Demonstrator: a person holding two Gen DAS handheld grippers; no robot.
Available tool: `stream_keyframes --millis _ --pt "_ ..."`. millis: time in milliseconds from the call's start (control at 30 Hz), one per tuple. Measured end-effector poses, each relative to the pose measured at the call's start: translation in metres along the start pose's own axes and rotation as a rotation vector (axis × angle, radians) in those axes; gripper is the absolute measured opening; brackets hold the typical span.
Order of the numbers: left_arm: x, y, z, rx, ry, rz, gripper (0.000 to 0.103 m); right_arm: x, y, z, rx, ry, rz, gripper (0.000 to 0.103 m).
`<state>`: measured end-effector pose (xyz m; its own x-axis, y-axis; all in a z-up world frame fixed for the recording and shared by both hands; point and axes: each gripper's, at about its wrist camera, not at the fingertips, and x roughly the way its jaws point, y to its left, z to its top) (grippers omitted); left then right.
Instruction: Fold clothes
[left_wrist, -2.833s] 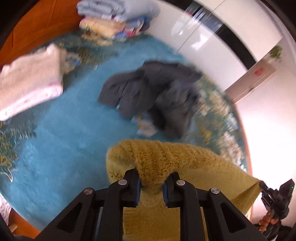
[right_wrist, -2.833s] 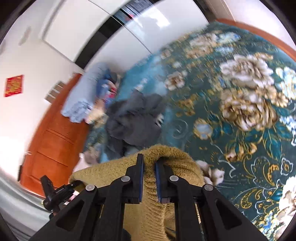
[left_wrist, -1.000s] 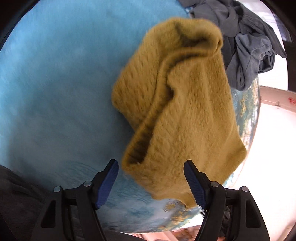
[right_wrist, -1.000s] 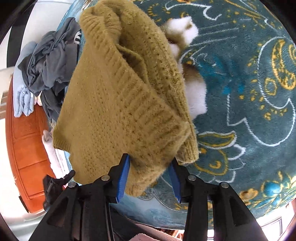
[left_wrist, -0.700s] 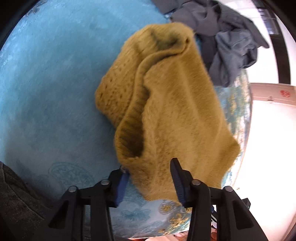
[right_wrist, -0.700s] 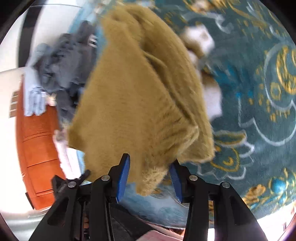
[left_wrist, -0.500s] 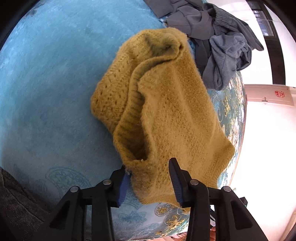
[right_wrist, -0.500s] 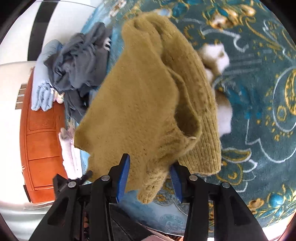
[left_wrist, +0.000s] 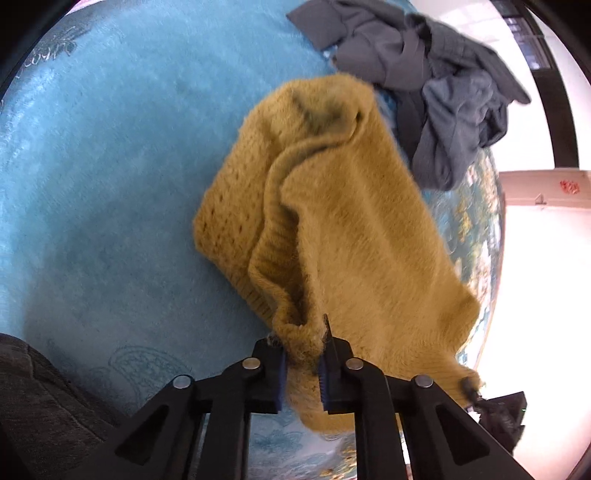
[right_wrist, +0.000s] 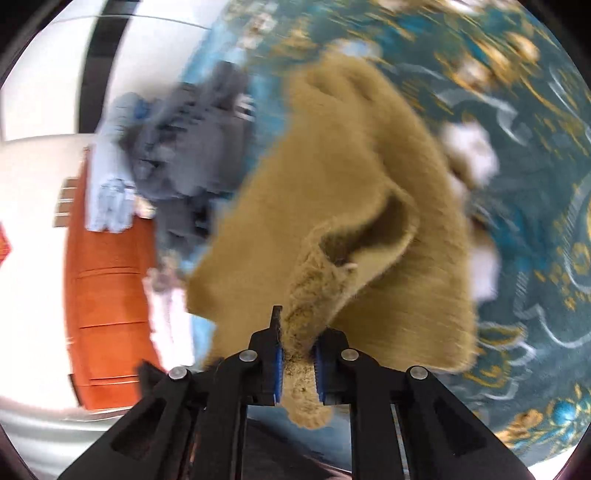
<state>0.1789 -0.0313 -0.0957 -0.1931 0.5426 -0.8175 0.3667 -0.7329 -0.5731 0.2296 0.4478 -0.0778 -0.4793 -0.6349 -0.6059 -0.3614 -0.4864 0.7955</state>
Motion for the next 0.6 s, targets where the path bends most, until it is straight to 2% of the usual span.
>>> stream_keyframes --millis 100,200,400,600 --pt "-0.028 -0.011 0.011 -0.015 -0.045 -0.107 0.012 -0.019 0.043 0.019 -0.068 -0.059 0.108 0.012" --pt "-0.075 -0.037 0.028 0.026 -0.129 -0.208 0.012 -0.037 0.09 0.037 -0.132 -0.129 0.204 0.012" --pt "-0.193 -0.111 0.033 0.229 -0.341 -0.367 0.012 -0.096 0.172 0.059 -0.25 -0.27 0.372 0.012" --pt "-0.278 -0.178 0.019 0.428 -0.495 -0.467 0.012 -0.164 0.239 0.041 -0.425 -0.373 0.496 0.012"
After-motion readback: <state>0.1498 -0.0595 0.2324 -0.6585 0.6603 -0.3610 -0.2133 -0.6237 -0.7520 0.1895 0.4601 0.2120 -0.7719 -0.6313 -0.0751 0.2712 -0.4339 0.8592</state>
